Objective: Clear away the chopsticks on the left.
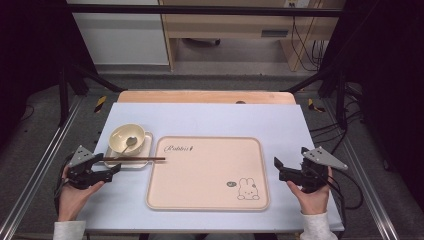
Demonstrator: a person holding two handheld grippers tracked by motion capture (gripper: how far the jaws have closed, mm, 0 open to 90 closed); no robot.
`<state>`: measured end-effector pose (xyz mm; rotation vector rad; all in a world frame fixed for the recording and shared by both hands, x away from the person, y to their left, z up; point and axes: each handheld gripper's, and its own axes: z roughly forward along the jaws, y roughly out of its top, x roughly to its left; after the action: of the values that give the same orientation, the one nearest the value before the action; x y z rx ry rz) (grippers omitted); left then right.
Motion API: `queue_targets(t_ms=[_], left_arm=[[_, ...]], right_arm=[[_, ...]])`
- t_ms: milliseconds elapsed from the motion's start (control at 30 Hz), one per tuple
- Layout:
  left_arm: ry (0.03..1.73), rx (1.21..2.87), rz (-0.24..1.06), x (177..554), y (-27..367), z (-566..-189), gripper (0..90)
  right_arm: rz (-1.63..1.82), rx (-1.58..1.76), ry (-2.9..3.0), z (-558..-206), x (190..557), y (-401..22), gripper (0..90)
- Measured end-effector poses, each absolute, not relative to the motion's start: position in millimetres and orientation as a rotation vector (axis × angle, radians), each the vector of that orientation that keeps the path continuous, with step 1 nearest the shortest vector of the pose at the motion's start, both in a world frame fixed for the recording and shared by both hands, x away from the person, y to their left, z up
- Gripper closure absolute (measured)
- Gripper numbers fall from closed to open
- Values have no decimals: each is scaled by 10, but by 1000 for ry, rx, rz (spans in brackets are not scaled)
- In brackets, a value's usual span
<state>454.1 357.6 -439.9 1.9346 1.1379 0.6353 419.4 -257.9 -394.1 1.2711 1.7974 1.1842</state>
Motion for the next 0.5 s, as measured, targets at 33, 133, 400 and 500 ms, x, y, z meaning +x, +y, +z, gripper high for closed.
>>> queue_targets(t_ms=[33, 133, 400, 500], left_arm=[[1141, 1941, 632, 4559, 3580, -4413, 221], [1133, 1967, 634, 4604, 3593, -4442, 243], [1124, 2006, 634, 4707, 3603, -4531, 332], [1111, 2011, 634, 4733, 3608, -4544, 388]], right_arm=[[1181, 1268, 1800, -3945, 4198, -2577, 41], [1170, 1267, 1811, -3961, 4213, -2561, 43], [1156, 1269, 1842, -3995, 4237, -2516, 53], [1156, 1270, 1844, -3998, 4237, -2512, 57]])
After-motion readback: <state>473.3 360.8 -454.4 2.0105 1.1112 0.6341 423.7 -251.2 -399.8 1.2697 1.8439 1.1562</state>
